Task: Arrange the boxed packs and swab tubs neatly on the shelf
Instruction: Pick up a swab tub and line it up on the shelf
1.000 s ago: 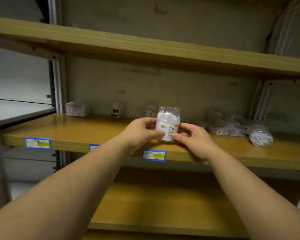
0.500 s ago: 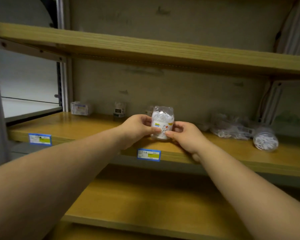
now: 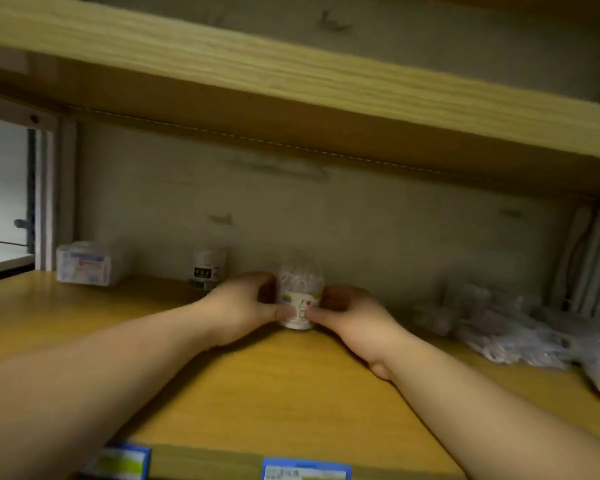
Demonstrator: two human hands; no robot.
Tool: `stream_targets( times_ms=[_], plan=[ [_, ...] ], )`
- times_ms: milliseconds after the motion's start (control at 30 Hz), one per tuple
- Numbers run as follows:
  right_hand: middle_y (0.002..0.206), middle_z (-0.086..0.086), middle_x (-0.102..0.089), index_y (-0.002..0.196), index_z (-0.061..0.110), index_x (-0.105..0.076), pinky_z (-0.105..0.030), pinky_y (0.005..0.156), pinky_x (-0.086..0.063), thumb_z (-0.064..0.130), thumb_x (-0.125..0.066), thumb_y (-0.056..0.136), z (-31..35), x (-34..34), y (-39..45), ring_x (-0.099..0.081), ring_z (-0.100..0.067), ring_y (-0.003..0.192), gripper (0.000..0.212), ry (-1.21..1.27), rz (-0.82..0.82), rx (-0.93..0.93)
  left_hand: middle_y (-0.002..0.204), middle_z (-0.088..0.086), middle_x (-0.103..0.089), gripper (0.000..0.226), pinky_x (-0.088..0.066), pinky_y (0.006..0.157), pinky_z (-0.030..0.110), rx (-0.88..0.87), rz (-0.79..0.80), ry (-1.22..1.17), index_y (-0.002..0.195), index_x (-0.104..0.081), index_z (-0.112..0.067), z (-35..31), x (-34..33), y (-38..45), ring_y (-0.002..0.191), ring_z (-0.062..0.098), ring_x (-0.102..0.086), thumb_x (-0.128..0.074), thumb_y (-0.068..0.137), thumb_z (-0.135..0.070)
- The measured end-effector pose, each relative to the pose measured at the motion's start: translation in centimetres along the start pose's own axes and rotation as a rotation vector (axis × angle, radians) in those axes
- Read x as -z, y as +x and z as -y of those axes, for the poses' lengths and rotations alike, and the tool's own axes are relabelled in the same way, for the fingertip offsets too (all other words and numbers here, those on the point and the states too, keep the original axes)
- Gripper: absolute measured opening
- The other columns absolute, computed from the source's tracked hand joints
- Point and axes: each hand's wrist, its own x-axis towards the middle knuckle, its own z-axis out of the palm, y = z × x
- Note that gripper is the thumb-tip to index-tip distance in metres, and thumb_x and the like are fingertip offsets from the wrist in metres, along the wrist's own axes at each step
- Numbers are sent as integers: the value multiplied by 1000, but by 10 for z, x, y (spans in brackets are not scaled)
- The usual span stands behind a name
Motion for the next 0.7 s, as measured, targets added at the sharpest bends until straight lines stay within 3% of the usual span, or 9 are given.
stream_targets(
  times_ms=[133,300,400,533,600,700],
  plan=[
    [105,12,-74,107,30,-72,-24,86,-53,34,-74,87,-3,-1,4,-68,-7,97,21,-17,-1,-13,123,-16,-65,46,-46,96,22,3,-3,9,127,-62,-32,2,-4,5,110,4,-62,-71,85,-49],
    [105,13,-72,112,30,-70,-11,75,-46,31,-72,90,-1,-1,5,-65,-2,96,23,-29,1,-3,125,-14,-67,48,-48,102,28,15,23,-16,128,-61,-32,3,-5,8,111,4,-63,-72,85,-49],
    [109,13,-72,116,28,-70,-12,77,-46,31,-71,90,-2,-3,4,-65,-4,99,26,-41,-4,-7,124,-13,-70,47,-50,103,30,8,28,-67,127,-64,-30,2,-4,9,110,3,-65,-76,83,-44],
    [116,10,-71,124,27,-66,-15,81,-46,33,-71,90,-2,-1,4,-65,-8,105,35,-107,-19,-28,123,-15,-70,66,-50,104,31,43,65,-155,128,-64,-32,4,-2,6,111,2,-65,-83,70,-56],
    [119,7,-69,127,28,-63,-15,81,-47,29,-69,91,-4,-2,4,-65,-8,103,37,-125,-71,-44,125,-16,-68,76,-49,104,29,53,104,-150,130,-61,-33,7,-4,6,112,3,-63,-85,63,-60],
    [121,-2,-65,131,21,-57,-23,86,-55,8,-61,96,-8,-2,8,-67,-11,97,38,11,-141,-97,129,-9,-66,81,-47,103,26,83,129,-83,134,-58,-27,4,0,3,113,9,-63,-89,63,-51]
  ],
)
